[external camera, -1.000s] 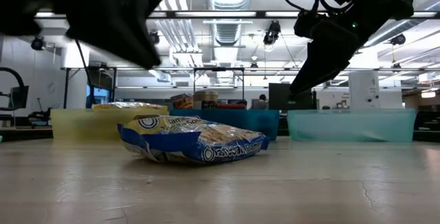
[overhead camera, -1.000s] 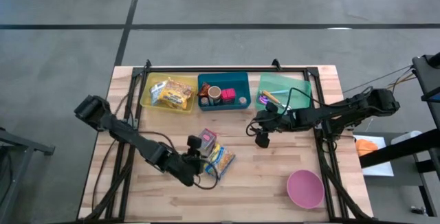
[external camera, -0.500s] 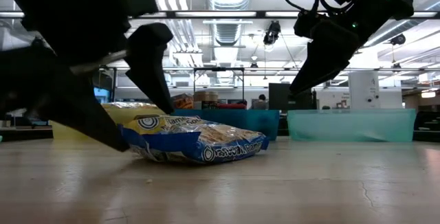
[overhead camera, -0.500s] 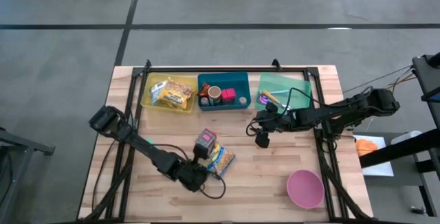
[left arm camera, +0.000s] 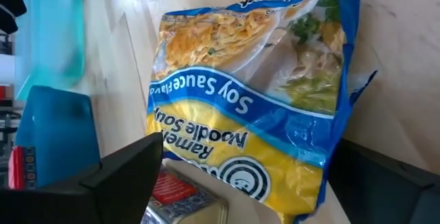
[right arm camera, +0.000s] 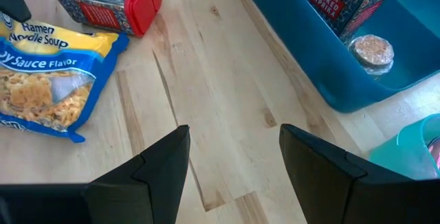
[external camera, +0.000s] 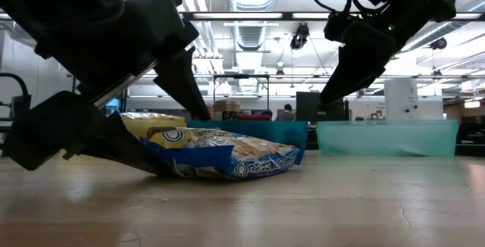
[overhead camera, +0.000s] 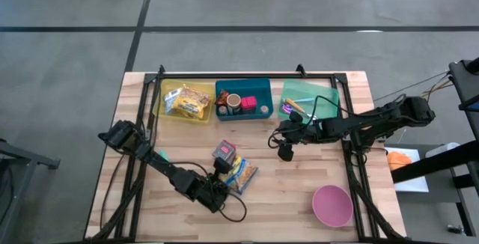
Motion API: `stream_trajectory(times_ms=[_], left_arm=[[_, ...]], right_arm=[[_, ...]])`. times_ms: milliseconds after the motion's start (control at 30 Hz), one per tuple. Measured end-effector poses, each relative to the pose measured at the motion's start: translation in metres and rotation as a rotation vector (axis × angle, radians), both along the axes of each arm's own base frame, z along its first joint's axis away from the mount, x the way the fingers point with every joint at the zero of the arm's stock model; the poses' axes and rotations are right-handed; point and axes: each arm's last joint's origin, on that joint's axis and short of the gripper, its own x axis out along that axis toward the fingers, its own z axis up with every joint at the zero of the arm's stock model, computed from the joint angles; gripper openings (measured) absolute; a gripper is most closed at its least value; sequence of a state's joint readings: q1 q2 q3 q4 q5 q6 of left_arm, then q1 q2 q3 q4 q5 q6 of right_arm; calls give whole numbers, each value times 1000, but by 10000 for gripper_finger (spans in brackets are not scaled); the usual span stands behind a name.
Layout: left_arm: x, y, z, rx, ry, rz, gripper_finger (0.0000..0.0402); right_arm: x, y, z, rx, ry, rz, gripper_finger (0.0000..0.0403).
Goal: Pick & Place Food Item
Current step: Put the blue noodle pack into the yellow bin
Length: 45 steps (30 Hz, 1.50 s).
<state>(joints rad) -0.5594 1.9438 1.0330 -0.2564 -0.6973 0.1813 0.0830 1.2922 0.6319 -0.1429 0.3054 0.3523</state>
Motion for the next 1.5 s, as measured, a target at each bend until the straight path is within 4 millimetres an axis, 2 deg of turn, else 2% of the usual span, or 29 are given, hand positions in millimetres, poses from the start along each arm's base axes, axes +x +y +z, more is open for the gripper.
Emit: stream_trajectory(times_ms=[100, 167, 400, 900, 1267, 1500], left_arm=[[0, 0, 0, -1, -2, -2, 381], [0, 0, -1, -5, 3, -4, 358], [0, -1, -3, -50, 20, -21, 242], [1, 0, -4, -67, 13, -3, 18], [1, -1, 1, -101, -20, 29, 10], [-2, 1, 41, -205, -145, 74, 9]], right_arm=[[0, 0, 0, 3, -1, -3, 224], [0, 0, 0, 5, -2, -5, 225], [0, 0, 0, 9, -3, -9, 224], [0, 0, 0, 18, -6, -18, 225], [-2, 0, -3, 22, 3, -23, 225], [-5, 0, -8, 25, 17, -27, 224]])
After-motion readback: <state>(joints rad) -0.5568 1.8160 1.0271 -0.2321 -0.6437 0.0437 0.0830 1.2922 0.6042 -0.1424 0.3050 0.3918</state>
